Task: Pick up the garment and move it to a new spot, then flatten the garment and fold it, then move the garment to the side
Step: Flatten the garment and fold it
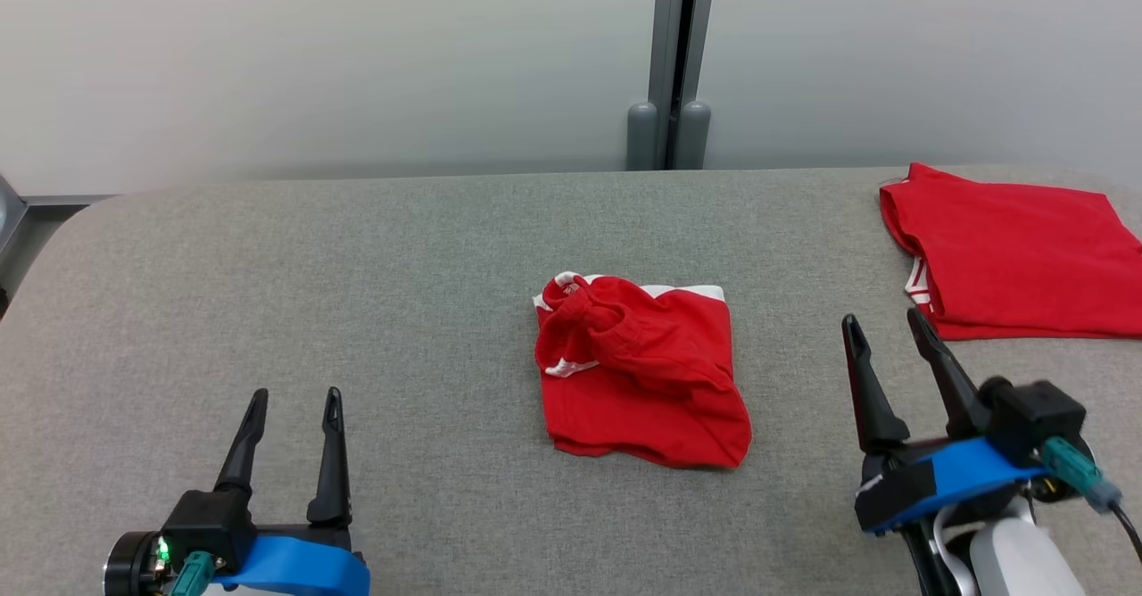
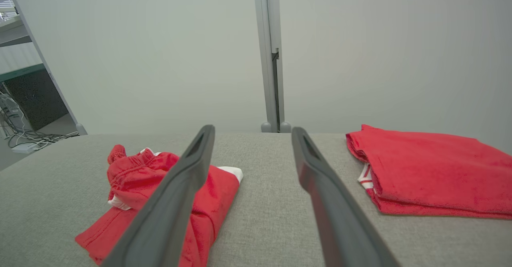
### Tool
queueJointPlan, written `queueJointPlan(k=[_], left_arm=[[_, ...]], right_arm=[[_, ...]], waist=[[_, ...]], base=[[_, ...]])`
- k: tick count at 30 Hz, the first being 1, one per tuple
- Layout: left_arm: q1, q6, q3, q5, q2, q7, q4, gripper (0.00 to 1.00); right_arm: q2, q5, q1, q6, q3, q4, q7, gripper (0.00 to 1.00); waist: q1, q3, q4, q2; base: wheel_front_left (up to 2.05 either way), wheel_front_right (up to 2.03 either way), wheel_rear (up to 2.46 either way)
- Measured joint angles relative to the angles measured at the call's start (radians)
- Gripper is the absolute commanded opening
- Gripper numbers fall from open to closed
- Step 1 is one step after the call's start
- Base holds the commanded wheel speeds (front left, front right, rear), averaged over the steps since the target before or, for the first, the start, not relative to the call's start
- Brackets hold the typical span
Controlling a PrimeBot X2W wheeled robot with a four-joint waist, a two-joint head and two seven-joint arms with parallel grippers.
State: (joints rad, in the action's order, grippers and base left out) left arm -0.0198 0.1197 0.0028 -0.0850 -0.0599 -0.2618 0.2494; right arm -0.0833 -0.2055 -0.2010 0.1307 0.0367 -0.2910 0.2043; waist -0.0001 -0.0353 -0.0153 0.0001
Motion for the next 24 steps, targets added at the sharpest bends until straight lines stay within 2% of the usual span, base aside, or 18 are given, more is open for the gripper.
queueJointPlan(k=[12, 24], left_arm=[[0.033, -0.005, 0.013, 0.015, -0.004, 0.0, -0.029, 1.0], [0.033, -0.009, 0.012, 0.018, -0.005, 0.0, -0.037, 1.0]], right_arm=[[0.03, 0.027, 0.17, 0.0, -0.045, 0.158, -0.038, 1.0], [0.032, 0.021, 0.166, 0.0, -0.038, 0.152, -0.046, 1.0]], waist=[[0.0, 0.018, -0.001, 0.0], [0.0, 0.009, -0.014, 0.0]], base=[[0.0, 0.0, 0.0], [0.0, 0.0, 0.0]])
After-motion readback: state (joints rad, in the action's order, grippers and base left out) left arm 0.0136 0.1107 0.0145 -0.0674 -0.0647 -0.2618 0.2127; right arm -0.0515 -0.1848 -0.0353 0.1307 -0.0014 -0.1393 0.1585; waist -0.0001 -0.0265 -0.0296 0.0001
